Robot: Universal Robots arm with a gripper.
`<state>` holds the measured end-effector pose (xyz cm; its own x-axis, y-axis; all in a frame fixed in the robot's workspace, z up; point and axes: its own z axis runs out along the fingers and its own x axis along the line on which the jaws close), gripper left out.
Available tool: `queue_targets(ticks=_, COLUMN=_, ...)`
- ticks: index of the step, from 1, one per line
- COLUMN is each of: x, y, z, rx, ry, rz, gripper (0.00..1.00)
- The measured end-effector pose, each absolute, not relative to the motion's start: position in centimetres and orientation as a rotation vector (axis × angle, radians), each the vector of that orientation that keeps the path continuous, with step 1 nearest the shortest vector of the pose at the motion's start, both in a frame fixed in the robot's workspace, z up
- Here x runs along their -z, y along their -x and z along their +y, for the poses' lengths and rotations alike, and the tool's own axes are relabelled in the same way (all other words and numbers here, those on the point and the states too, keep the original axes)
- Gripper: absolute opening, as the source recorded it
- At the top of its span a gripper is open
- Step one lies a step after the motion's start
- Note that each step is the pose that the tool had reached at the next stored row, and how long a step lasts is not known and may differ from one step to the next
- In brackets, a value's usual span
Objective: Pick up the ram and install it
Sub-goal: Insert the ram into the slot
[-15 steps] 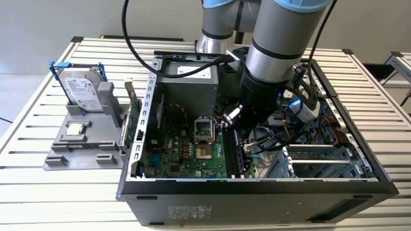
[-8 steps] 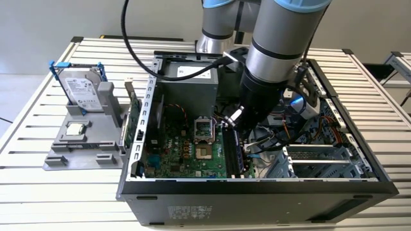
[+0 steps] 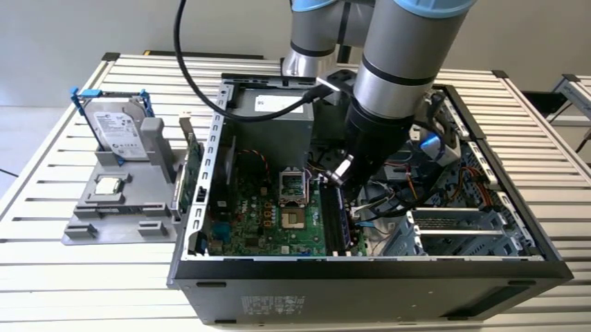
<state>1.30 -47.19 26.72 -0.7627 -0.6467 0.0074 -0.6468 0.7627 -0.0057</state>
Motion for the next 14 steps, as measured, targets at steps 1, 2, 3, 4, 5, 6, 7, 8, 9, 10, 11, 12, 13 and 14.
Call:
queue_targets(ticks=1, x=-26.72, y=-1.30, z=-47.19, rx=-0.012, ry=-1.102, rz=-2.937, gripper=0.00)
queue_targets(ticks=2, x=-26.72, y=-1.30, z=-47.19, rx=-0.013, ry=-1.124, rz=-2.928, gripper=0.00)
queue_targets(ticks=3, x=-26.72, y=-1.30, z=-47.19, rx=-0.013, ry=-1.146, rz=-2.920, gripper=0.00)
queue_targets(ticks=4, x=-26.72, y=-1.30, z=-47.19, rx=-0.013, ry=-1.168, rz=-2.911, gripper=0.00)
queue_targets(ticks=5, x=-26.71, y=-1.30, z=-47.19, rx=-0.013, ry=-1.188, rz=-2.903, gripper=0.00)
queue_targets(ticks=6, x=-26.71, y=-1.30, z=-47.19, rx=-0.013, ry=-1.210, rz=-2.894, gripper=0.00)
queue_targets(ticks=7, x=-26.71, y=-1.30, z=-47.19, rx=-0.013, ry=-1.232, rz=-2.885, gripper=0.00)
queue_targets(ticks=8, x=-26.71, y=-1.30, z=-47.19, rx=-0.013, ry=-1.252, rz=-2.876, gripper=0.00)
queue_targets(ticks=9, x=-26.71, y=-1.30, z=-47.19, rx=-0.013, ry=-1.275, rz=-2.866, gripper=0.00)
queue_targets(ticks=10, x=-26.71, y=-1.29, z=-47.19, rx=-0.013, ry=-1.295, rz=-2.857, gripper=0.00)
queue_targets(ticks=11, x=-26.71, y=-1.30, z=-47.19, rx=-0.013, ry=-1.317, rz=-2.847, gripper=0.00)
queue_targets(ticks=12, x=-26.71, y=-1.30, z=-47.19, rx=-0.013, ry=-1.339, rz=-2.837, gripper=0.00)
queue_targets(ticks=13, x=-26.71, y=-1.30, z=-47.19, rx=-0.013, ry=-1.361, rz=-2.827, gripper=0.00)
queue_targets(ticks=14, x=-26.71, y=-1.30, z=-47.19, rx=-0.013, ry=-1.383, rz=-2.816, gripper=0.00)
